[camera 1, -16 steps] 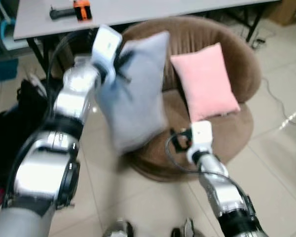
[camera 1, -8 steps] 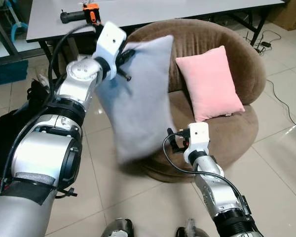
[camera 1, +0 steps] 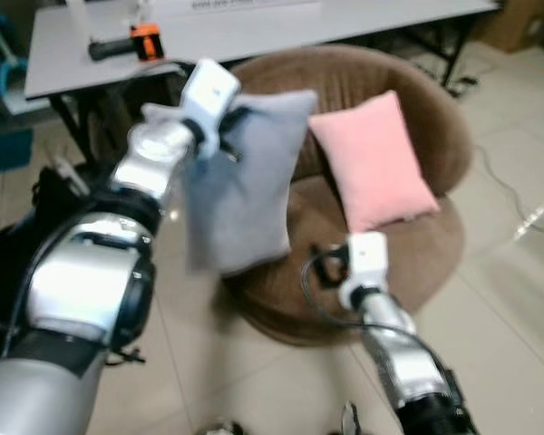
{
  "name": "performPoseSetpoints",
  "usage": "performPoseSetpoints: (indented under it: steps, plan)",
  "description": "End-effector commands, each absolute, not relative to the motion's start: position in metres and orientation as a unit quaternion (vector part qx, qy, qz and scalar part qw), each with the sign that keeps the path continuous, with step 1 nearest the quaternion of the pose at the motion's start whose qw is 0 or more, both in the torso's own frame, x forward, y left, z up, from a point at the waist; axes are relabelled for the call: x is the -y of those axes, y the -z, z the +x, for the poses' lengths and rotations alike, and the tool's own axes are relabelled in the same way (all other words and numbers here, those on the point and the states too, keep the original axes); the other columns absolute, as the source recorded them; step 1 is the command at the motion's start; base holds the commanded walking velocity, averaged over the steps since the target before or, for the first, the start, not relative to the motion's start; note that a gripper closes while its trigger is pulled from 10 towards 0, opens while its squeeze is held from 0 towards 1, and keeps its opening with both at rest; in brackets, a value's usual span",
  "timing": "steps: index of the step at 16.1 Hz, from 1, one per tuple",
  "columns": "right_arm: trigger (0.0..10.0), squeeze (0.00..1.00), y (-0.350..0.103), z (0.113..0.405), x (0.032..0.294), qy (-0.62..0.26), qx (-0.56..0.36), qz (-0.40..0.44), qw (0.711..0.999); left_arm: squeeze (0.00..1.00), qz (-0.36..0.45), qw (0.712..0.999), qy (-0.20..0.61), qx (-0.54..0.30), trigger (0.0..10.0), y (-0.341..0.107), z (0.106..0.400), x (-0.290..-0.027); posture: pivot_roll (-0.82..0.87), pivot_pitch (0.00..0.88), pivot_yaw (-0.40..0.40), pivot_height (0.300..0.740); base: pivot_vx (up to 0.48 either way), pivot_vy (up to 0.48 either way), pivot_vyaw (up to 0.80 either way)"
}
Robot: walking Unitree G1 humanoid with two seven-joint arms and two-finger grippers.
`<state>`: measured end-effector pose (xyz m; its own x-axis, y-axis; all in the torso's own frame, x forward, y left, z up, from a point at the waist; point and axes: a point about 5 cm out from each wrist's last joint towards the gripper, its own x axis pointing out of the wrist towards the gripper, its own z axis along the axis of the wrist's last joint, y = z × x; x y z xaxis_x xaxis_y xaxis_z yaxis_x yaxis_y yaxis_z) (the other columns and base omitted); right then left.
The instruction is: Move the pillow to the sofa from floor
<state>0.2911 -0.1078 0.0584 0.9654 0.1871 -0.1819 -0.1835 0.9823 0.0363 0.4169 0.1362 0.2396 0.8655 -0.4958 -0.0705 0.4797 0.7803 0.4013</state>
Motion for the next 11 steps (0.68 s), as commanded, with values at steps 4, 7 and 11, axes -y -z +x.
performPoseSetpoints:
  steps: [4,7,11]
  plan:
    - [10.0,0.00,-0.062,0.291,0.095,-0.110,-0.084,0.010,0.990,0.00,0.210,0.948,0.234,0.046,0.0,-0.256,0.419,-0.145,-0.11,0.105,0.051,0.740,0.466,0.000,0.00]
    - [10.0,0.00,-0.061,0.290,0.096,-0.111,-0.087,0.015,0.990,0.00,0.211,0.948,0.232,0.046,0.0,-0.256,0.419,-0.145,-0.11,0.107,0.052,0.740,0.472,0.000,0.00]
    - [10.0,0.00,-0.083,0.283,0.113,-0.121,-0.076,0.011,0.990,0.00,0.216,0.949,0.226,0.038,0.0,-0.252,0.420,-0.146,-0.11,0.115,0.059,0.740,0.458,0.000,0.00]
